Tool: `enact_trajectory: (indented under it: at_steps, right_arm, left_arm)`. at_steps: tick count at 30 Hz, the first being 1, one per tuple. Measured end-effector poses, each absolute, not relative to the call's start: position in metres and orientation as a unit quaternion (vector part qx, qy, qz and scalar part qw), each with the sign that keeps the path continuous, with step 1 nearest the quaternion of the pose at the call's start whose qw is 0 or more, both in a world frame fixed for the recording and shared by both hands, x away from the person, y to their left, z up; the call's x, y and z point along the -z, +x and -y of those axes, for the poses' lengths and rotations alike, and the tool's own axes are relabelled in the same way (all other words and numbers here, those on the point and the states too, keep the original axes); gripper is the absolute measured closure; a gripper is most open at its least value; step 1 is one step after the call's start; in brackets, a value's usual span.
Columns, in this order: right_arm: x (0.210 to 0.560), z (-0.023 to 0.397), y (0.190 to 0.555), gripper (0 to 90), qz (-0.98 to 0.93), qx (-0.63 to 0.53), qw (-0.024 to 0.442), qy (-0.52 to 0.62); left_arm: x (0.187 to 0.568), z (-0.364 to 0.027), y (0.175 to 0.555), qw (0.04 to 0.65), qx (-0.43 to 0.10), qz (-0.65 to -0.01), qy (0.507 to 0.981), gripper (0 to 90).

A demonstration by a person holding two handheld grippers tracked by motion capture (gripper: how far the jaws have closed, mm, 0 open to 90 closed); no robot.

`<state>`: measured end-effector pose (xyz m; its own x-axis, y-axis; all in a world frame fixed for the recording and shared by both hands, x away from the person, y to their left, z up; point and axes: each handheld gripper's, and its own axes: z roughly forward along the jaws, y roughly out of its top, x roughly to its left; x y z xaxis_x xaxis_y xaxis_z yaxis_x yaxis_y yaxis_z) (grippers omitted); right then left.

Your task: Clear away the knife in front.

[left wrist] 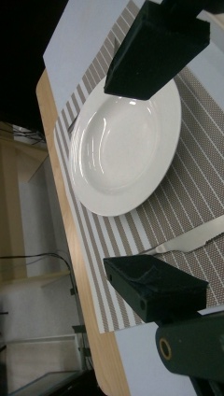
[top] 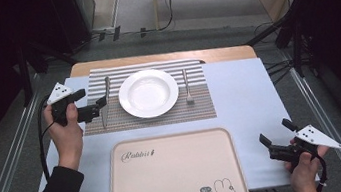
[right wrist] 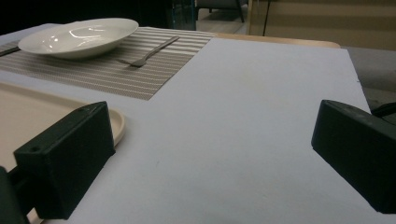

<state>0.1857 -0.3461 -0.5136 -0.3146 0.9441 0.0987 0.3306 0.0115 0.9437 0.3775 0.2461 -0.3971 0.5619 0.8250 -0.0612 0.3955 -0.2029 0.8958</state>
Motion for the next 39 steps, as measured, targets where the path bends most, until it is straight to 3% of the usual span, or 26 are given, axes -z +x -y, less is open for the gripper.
enact_trajectory:
  at_steps: [16,17,18,25,27,34,36,39]
  right_arm:
    - [0.514,0.346,0.187,0.0,-0.642,-0.498,0.306,0.496]
    - [0.514,0.346,0.187,0.0,-0.642,-0.498,0.306,0.496]
    - [0.514,0.345,0.187,0.0,-0.643,-0.498,0.306,0.495]
    - [0.514,0.345,0.187,0.0,-0.643,-0.500,0.304,0.494]
    - [0.514,0.346,0.188,0.0,-0.643,-0.501,0.303,0.494]
    - [0.515,0.345,0.188,0.0,-0.644,-0.498,0.303,0.495]
    - [0.515,0.345,0.188,0.0,-0.643,-0.498,0.302,0.496]
    - [0.515,0.345,0.188,0.0,-0.644,-0.498,0.302,0.495]
  left_arm:
    - [0.405,-0.239,0.419,0.438,-0.190,-0.434,0.764,14.6]
    - [0.406,-0.239,0.422,0.434,-0.188,-0.438,0.764,16.9]
    - [0.406,-0.239,0.425,0.431,-0.182,-0.440,0.767,24.7]
    - [0.413,-0.239,0.441,0.413,-0.167,-0.465,0.765,24.8]
    - [0.415,-0.238,0.446,0.400,-0.166,-0.468,0.770,34.9]
    - [0.424,-0.236,0.467,0.360,-0.144,-0.489,0.781,36.3]
    - [0.427,-0.234,0.473,0.347,-0.144,-0.493,0.784,43.2]
    - [0.431,-0.233,0.481,0.334,-0.144,-0.505,0.783,45.2]
